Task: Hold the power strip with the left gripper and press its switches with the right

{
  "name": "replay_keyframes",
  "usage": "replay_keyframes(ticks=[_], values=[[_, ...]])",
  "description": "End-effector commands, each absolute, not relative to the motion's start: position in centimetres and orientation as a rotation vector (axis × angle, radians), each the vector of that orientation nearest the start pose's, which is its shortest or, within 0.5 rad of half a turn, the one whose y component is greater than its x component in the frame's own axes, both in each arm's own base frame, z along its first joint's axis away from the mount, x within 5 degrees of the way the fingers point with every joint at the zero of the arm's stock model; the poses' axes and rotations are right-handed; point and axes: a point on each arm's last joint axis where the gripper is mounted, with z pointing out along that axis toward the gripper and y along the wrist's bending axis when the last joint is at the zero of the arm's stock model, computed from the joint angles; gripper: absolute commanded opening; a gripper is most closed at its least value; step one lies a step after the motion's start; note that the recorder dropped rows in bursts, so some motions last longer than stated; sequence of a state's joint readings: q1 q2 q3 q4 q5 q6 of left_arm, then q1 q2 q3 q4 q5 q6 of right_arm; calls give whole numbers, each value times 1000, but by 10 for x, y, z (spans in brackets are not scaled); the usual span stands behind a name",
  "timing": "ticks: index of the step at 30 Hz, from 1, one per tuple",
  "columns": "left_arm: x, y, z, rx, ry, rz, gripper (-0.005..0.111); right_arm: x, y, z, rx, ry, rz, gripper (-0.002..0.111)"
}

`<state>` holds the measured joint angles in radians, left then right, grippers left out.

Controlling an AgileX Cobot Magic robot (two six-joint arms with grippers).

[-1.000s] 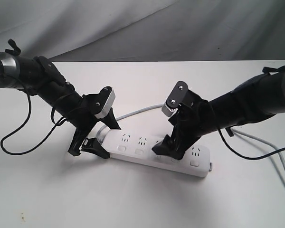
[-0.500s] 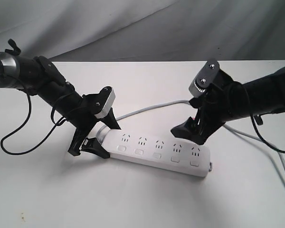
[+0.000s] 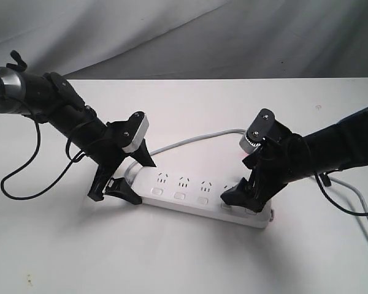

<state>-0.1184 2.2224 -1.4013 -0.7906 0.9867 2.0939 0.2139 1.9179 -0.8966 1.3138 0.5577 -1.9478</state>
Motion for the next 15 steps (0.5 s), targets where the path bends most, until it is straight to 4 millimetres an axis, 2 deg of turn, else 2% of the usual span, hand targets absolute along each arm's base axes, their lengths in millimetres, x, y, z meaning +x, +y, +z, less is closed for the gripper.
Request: replay_keyframes(ticks=[1,5,10,15], values=[[396,-103,102,-2633,-2281,837,36,316,116,118,-1248,2183,532,91],[396,-103,102,-2633,-2281,837,36,316,115,116,-1275,2185,528,91],[396,-103,102,-2633,-2281,837,36,314,114,94,-1298,2245,541,91],[396,-103,102,-2633,-2281,837,36,316,112,93,-1303,2250,499,91]])
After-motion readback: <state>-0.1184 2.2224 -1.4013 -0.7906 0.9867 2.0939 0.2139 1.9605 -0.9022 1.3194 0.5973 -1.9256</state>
